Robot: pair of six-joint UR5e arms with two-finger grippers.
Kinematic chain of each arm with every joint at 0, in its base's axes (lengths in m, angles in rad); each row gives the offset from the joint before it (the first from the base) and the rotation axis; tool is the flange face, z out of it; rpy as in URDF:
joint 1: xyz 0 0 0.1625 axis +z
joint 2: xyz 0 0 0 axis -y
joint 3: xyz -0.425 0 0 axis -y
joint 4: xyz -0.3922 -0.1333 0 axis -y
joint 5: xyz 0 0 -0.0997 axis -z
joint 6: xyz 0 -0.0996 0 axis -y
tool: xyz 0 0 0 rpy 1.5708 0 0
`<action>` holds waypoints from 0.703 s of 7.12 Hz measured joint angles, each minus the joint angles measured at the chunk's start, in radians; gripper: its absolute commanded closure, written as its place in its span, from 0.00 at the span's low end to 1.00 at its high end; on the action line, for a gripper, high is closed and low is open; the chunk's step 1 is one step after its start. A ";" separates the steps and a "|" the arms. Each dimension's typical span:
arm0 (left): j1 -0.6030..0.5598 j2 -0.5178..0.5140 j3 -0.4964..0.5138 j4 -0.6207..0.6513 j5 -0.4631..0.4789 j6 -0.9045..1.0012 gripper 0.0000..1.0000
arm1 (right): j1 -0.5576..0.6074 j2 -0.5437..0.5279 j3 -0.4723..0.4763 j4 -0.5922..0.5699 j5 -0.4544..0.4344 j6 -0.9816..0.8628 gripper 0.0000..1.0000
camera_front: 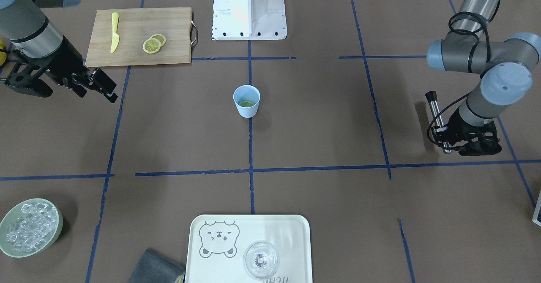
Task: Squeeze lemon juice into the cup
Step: 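Set the muddler down on the table and open the left gripper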
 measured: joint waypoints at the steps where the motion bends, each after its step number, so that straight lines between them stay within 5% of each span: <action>1: 0.000 0.001 0.006 0.000 -0.001 0.001 0.01 | 0.000 0.000 0.000 0.000 0.000 0.000 0.00; 5: -0.012 0.006 0.004 -0.014 -0.014 0.012 0.00 | 0.003 0.000 -0.004 0.000 0.003 -0.011 0.00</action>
